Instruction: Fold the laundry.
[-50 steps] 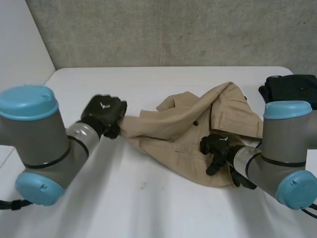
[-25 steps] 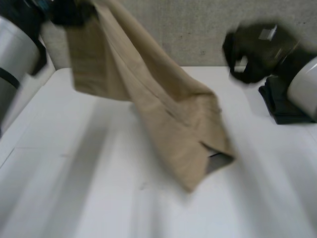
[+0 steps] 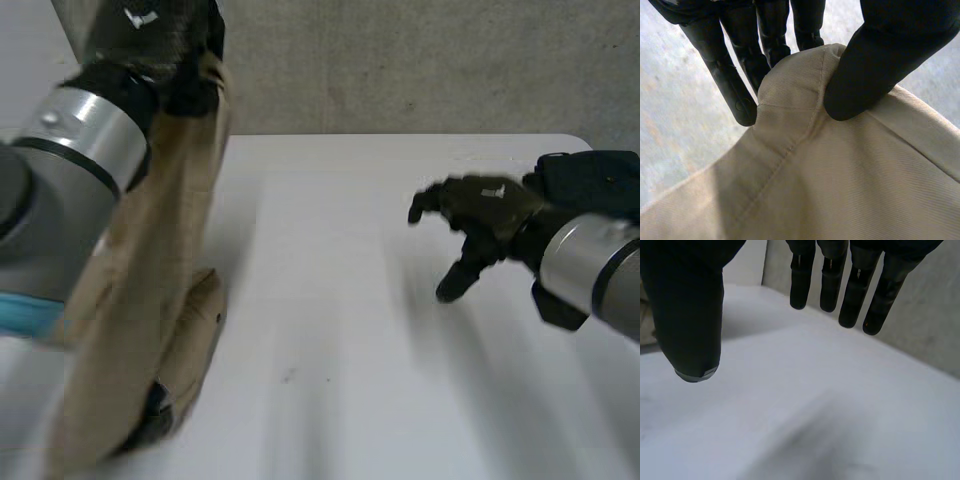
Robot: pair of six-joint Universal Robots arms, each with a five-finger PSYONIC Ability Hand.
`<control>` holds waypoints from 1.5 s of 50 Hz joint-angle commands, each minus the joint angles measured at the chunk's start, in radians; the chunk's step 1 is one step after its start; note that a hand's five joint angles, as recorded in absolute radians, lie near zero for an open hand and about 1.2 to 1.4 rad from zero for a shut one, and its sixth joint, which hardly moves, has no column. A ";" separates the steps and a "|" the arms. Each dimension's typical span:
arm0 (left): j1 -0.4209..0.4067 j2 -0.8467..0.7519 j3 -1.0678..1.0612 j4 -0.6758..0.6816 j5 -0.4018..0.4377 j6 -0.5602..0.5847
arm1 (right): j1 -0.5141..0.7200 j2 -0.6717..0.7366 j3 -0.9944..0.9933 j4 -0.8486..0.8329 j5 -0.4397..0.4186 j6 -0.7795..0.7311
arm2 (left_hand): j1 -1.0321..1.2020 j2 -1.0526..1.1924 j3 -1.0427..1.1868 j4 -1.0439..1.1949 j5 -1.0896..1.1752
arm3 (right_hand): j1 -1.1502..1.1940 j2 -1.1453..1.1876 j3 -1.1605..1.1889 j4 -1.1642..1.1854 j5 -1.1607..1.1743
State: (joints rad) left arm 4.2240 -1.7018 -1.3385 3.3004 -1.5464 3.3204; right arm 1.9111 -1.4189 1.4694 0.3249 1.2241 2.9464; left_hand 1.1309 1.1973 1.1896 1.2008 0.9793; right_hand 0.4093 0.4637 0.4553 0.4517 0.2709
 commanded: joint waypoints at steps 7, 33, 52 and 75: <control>-0.058 -0.096 0.197 0.001 -0.015 -0.002 | -0.087 0.175 0.032 -0.056 -0.017 0.144 | 0.265 0.199 0.207 0.195 0.242 | -0.045 -0.100 -0.091 -0.088 -0.081; -0.076 -0.079 0.131 0.001 -0.012 0.071 | 0.144 0.385 -0.086 -0.121 -0.241 0.741 | 0.265 0.199 0.207 0.195 0.242 | -0.051 -0.106 -0.097 -0.094 -0.087; -0.078 -0.096 0.125 0.002 -0.011 0.079 | 0.358 0.580 -0.293 -0.121 -0.221 0.833 | 0.265 0.199 0.207 0.195 0.242 | 0.057 0.003 0.011 0.015 0.021; -0.065 0.046 0.111 -0.001 -0.012 0.079 | -0.012 0.106 -0.282 -0.127 -0.169 0.481 | 0.265 0.199 0.207 0.195 0.242 | 0.987 0.933 0.941 0.945 0.951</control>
State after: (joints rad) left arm 4.1541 -1.7062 -1.2220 3.3021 -1.5613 3.3991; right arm 2.0222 -1.1332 1.2530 0.1062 1.1076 3.6745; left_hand 1.1303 1.1975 1.1922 1.2013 0.9793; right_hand 0.9910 1.1716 1.1786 1.1871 0.9887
